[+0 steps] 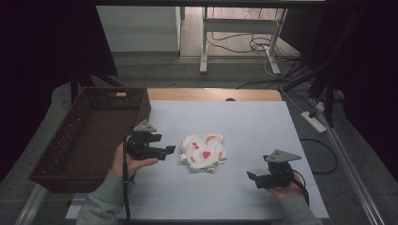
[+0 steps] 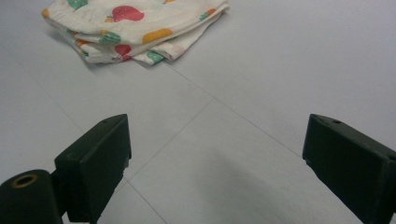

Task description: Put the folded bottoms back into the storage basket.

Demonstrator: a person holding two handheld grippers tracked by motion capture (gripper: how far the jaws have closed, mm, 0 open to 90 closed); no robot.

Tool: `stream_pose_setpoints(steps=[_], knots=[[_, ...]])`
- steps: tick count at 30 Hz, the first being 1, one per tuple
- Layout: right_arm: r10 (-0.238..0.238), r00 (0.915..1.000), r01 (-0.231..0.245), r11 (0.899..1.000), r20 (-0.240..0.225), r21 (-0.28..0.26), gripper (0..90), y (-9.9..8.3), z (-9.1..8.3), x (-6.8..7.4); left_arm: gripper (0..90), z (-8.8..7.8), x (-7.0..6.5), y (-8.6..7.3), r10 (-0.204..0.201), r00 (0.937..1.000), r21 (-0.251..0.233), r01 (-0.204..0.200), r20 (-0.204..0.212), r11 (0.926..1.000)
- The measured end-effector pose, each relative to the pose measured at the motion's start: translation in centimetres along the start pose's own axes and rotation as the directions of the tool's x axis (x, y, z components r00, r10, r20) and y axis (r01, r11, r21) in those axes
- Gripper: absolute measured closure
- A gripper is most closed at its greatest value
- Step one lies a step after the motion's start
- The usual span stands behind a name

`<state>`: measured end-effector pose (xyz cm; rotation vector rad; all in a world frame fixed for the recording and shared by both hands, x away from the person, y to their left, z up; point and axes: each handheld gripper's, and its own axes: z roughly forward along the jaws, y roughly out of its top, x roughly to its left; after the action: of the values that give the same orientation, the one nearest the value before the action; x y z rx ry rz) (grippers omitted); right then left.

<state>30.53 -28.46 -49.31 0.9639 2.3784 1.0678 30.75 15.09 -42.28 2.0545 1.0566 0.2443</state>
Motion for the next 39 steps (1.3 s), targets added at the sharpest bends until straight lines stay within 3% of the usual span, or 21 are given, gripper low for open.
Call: stream_pose_setpoints(steps=[22,24,39], knots=[[-0.001,1.0,0.001,1.0,-0.004,0.003,8.3,0.0,0.0,0.0,27.9,3.4,-0.8,1.6,0.023,0.9983,0.048,-0.025,0.054,0.9985],[-0.001,1.0,0.001,1.0,-0.005,0.002,8.3,0.0,0.0,0.0,28.3,3.9,-0.9,1.7,0.02,0.9968,0.044,-0.024,0.077,0.9988],[-0.005,1.0,0.005,1.0,-0.007,0.011,8.4,-0.1,0.1,0.0,28.6,5.6,-0.8,2.7,0.022,0.9966,0.058,-0.026,0.08,0.998]])
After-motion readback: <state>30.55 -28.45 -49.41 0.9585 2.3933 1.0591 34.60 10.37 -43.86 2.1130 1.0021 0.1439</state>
